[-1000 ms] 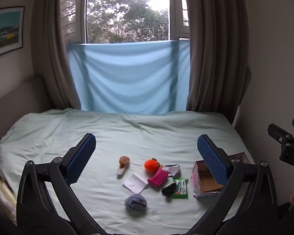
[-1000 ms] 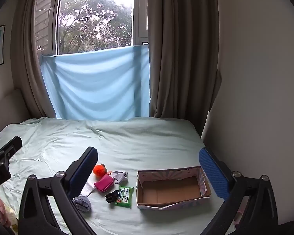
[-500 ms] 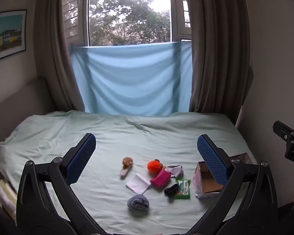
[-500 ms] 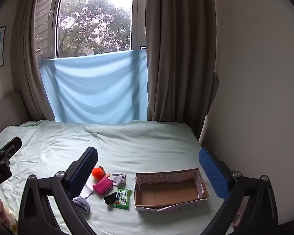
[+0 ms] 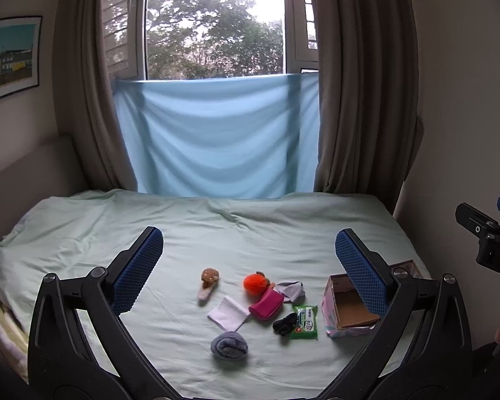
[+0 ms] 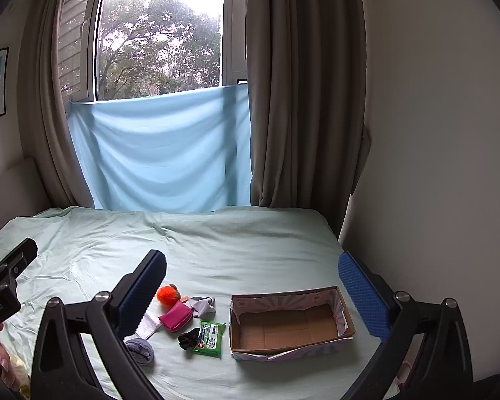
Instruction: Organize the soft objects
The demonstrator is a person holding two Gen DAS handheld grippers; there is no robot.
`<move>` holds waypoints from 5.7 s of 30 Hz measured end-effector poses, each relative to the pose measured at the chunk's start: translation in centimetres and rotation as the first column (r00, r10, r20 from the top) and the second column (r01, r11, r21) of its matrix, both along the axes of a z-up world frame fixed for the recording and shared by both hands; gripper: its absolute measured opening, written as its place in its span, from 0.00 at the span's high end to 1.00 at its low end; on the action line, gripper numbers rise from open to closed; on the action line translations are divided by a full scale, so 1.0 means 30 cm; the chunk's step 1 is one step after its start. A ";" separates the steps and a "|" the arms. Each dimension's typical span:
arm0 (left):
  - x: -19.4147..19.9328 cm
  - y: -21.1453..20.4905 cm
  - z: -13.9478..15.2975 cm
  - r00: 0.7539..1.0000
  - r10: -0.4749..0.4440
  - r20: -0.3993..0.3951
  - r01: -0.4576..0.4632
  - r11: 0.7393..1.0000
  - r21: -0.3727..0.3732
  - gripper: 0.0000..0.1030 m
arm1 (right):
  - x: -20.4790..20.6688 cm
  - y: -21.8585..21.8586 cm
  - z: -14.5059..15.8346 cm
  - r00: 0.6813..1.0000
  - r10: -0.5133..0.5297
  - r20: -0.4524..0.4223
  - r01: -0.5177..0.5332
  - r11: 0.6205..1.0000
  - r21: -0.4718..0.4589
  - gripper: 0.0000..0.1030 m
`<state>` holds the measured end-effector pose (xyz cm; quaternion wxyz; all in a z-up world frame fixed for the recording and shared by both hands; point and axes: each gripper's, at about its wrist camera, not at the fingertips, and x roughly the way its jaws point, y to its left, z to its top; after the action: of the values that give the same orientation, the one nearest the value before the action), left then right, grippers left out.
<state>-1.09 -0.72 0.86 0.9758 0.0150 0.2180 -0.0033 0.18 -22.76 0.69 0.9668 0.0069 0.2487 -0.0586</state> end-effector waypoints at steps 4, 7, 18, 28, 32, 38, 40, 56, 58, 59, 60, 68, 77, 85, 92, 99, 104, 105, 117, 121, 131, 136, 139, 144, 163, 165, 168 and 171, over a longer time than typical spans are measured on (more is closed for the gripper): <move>0.004 -0.007 -0.006 1.000 0.001 -0.006 -0.001 1.000 0.008 0.00 | -0.004 0.000 0.002 1.000 -0.002 -0.001 0.002 1.000 0.004 0.00; 0.005 -0.010 -0.012 1.000 0.001 -0.010 -0.001 1.000 0.008 0.00 | -0.004 -0.001 0.004 1.000 -0.003 -0.002 0.003 1.000 0.003 0.00; -0.006 -0.006 -0.015 1.000 0.000 -0.009 0.000 1.000 0.001 0.00 | -0.009 0.011 -0.006 1.000 -0.003 -0.009 0.003 1.000 0.003 0.00; -0.009 -0.016 -0.016 1.000 0.010 -0.003 -0.010 1.000 0.015 0.00 | -0.011 0.006 -0.004 1.000 -0.007 -0.003 0.007 1.000 0.011 0.00; -0.011 -0.015 -0.019 1.000 0.007 0.002 -0.007 1.000 0.013 0.00 | -0.011 0.002 -0.003 1.000 -0.005 -0.004 0.005 1.000 0.010 0.00; -0.013 -0.011 -0.016 1.000 0.010 0.010 -0.010 1.000 0.011 0.00 | -0.007 0.006 -0.009 1.000 -0.003 0.002 0.003 1.000 0.010 0.00; -0.012 -0.011 -0.017 1.000 0.011 0.011 -0.011 1.000 0.011 0.00 | -0.004 0.006 -0.010 1.000 -0.002 0.002 0.002 1.000 0.012 0.00; -0.004 -0.013 -0.019 1.000 0.020 0.014 -0.021 1.000 0.018 0.00 | 0.014 0.014 -0.016 1.000 0.009 0.006 -0.009 1.000 0.007 0.00; -0.005 -0.013 -0.018 1.000 0.019 0.014 -0.020 1.000 0.018 0.00 | 0.014 0.014 -0.017 1.000 0.008 0.008 -0.008 1.000 0.008 0.00; -0.005 -0.014 -0.019 1.000 0.019 0.013 -0.019 1.000 0.018 0.00 | 0.015 0.012 -0.016 1.000 0.010 0.009 -0.010 1.000 0.010 0.00; -0.004 -0.015 -0.019 1.000 0.019 0.013 -0.019 1.000 0.019 0.00 | 0.015 0.011 -0.016 1.000 0.011 0.010 -0.011 1.000 0.010 0.00; -0.004 -0.014 -0.018 1.000 0.027 0.013 -0.027 1.000 0.004 0.00 | 0.025 0.020 -0.018 1.000 0.023 0.016 -0.023 1.000 0.006 0.00; 0.015 0.025 -0.072 0.994 0.098 -0.055 -0.097 0.995 0.019 0.00 | 0.084 0.059 -0.065 0.995 0.101 -0.016 -0.101 0.995 0.009 0.00; 0.064 0.111 -0.273 0.988 0.069 -0.138 -0.063 0.997 0.048 0.00 | 0.137 0.163 -0.231 0.990 0.126 -0.063 -0.124 0.992 0.030 0.00; 0.158 0.203 -0.513 0.972 -0.059 -0.226 0.072 0.996 0.050 0.00 | 0.194 0.303 -0.436 0.987 0.082 -0.140 -0.078 0.996 0.032 0.00; 0.257 0.266 -0.831 0.931 -0.163 -0.325 0.199 0.977 0.080 0.00 | 0.272 0.429 -0.721 0.976 0.039 -0.212 -0.040 0.999 0.001 0.00; 0.306 0.286 -1.072 0.903 -0.222 -0.368 0.272 0.958 0.088 0.00 | 0.329 0.474 -0.944 0.968 0.040 -0.247 -0.043 0.999 -0.006 0.01; 0.317 0.290 -1.127 0.896 -0.232 -0.379 0.284 0.955 0.085 0.00 | 0.344 0.479 -0.994 0.966 0.044 -0.254 -0.048 0.999 -0.008 0.01; 0.391 0.259 -1.501 0.838 -0.324 -0.440 0.376 0.926 0.034 0.01 | 0.512 0.554 -1.415 0.951 0.048 -0.304 -0.084 0.991 -0.108 0.12; 0.419 0.227 -1.570 0.829 -0.328 -0.453 0.385 0.922 0.037 0.01 | 0.553 0.546 -1.507 0.944 0.043 -0.328 -0.085 0.990 -0.115 0.25; 0.476 0.229 -1.629 0.821 -0.316 -0.476 0.390 0.919 0.061 0.18 | 0.582 0.563 -1.588 0.943 0.016 -0.333 -0.082 0.980 -0.183 0.43; 0.470 0.214 -1.623 0.817 -0.331 -0.473 0.413 0.907 0.078 0.32 | 0.594 0.584 -1.601 0.942 0.022 -0.335 -0.099 0.972 -0.212 0.54; 0.474 0.209 -1.622 0.813 -0.334 -0.477 0.416 0.906 0.075 0.36 | 0.595 0.584 -1.602 0.941 0.021 -0.339 -0.099 0.972 -0.215 0.60; 0.476 0.210 -1.616 0.808 -0.341 -0.480 0.423 0.903 0.069 0.43 | 0.595 0.590 -1.612 0.941 0.009 -0.339 -0.093 0.968 -0.233 0.70; 0.474 0.238 -1.410 0.838 -0.320 -0.443 0.372 0.928 0.033 0.55 | 0.519 0.533 -1.380 0.952 0.004 -0.306 -0.041 0.992 -0.116 0.82; 0.479 0.235 -1.343 0.846 -0.316 -0.430 0.361 0.932 0.026 0.55 | 0.505 0.524 -1.311 0.954 0.003 -0.301 -0.035 0.994 -0.103 0.82; 0.495 0.216 -1.223 0.851 -0.321 -0.416 0.361 0.932 0.018 0.54 | 0.478 0.511 -1.187 0.957 0.005 -0.290 -0.029 0.996 -0.080 0.82; 0.504 0.183 -1.119 0.856 -0.323 -0.404 0.364 0.931 0.027 0.54 | 0.447 0.479 -1.059 0.960 0.013 -0.281 -0.026 0.999 -0.042 0.82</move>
<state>14.03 4.78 -32.71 0.8937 0.1027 0.4026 -0.1691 13.59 -8.39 -31.09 0.9221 -0.0259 0.3821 -0.0553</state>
